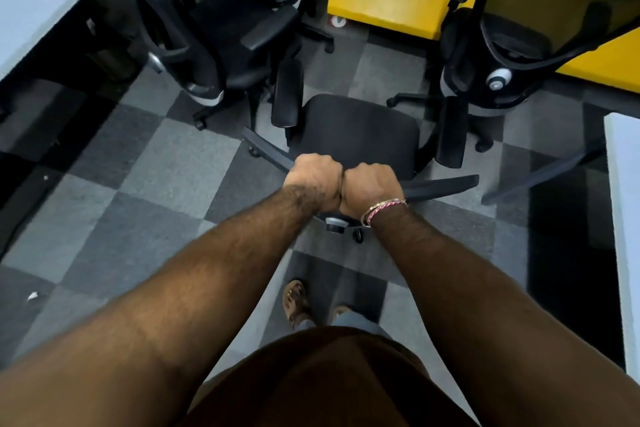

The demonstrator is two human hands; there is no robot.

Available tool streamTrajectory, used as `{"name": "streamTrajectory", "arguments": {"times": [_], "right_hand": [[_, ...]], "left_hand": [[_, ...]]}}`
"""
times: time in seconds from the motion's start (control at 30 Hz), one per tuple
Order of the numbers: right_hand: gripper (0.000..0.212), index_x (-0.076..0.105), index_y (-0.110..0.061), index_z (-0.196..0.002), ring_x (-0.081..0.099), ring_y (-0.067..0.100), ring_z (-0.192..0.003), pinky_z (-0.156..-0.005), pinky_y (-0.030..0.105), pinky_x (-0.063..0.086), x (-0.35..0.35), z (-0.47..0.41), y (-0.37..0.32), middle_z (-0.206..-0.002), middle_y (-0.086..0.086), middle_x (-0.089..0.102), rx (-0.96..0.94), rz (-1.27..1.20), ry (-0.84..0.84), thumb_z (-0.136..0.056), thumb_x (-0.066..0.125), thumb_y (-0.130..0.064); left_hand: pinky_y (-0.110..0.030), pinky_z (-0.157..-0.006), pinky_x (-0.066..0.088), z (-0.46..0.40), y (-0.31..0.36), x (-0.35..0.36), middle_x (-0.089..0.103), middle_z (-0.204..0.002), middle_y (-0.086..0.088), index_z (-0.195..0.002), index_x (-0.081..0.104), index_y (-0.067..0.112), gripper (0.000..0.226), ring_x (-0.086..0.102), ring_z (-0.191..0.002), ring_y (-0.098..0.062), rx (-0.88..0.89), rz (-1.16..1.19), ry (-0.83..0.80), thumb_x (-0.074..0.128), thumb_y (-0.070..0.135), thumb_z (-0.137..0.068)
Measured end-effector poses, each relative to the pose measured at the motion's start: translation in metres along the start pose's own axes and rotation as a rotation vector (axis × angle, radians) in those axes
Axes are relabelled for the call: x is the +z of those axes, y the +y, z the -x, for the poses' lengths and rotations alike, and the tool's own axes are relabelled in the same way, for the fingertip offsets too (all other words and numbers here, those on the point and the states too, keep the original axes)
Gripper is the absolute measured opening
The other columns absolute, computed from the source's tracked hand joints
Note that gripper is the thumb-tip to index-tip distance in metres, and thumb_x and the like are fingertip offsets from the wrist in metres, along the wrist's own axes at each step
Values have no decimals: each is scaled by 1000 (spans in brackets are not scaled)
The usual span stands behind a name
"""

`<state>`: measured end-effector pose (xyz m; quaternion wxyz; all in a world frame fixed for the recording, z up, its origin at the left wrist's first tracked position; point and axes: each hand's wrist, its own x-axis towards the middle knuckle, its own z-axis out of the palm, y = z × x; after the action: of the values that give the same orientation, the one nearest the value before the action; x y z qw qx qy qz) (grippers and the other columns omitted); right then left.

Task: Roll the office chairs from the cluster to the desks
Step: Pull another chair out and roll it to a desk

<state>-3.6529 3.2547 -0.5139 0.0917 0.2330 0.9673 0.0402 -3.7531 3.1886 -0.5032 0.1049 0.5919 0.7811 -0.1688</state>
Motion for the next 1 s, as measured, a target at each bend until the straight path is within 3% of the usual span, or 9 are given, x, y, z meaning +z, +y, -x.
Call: {"name": "streamTrajectory", "arguments": {"times": [0.13,0.37,0.77,0.9,1.0], "right_hand": [[24,67,-20,-78,70,28,-75,-59,30,38,9,45,-9,-81,3,71,-76,27,4,-78,57,-42],[23,68,-21,-82,70,30,-78,-63,32,41,22,137,-20,-83,3,72,-236,24,37,-81,55,-40],[21,68,-20,-80,69,28,-75,-61,31,40,44,290,-43,-81,3,71,-443,48,23,-81,57,-38],[21,68,-21,-81,69,28,-75,-59,31,38,50,332,-54,-82,3,71,-501,74,47,-80,57,-38],[24,68,-20,-80,69,29,-75,-59,31,37,55,364,-61,-81,3,71,-546,85,71,-80,57,-41]], "left_hand": [[-34,-74,51,46,33,8,73,-102,0,-87,60,25,12,72,-98,-23,-52,35,2,56,35,-91],[-35,-74,47,127,105,28,73,-110,-1,-107,71,20,22,71,-103,-24,-230,57,-45,57,33,-96],[-35,-72,48,261,223,61,73,-106,0,-91,60,24,11,71,-97,-23,-407,156,-69,55,32,-97],[-34,-71,47,301,249,73,73,-106,1,-96,66,25,14,71,-98,-23,-450,153,-67,56,34,-95],[-33,-69,45,330,272,83,72,-104,1,-89,58,26,9,71,-96,-23,-492,186,-50,56,34,-94]]}}
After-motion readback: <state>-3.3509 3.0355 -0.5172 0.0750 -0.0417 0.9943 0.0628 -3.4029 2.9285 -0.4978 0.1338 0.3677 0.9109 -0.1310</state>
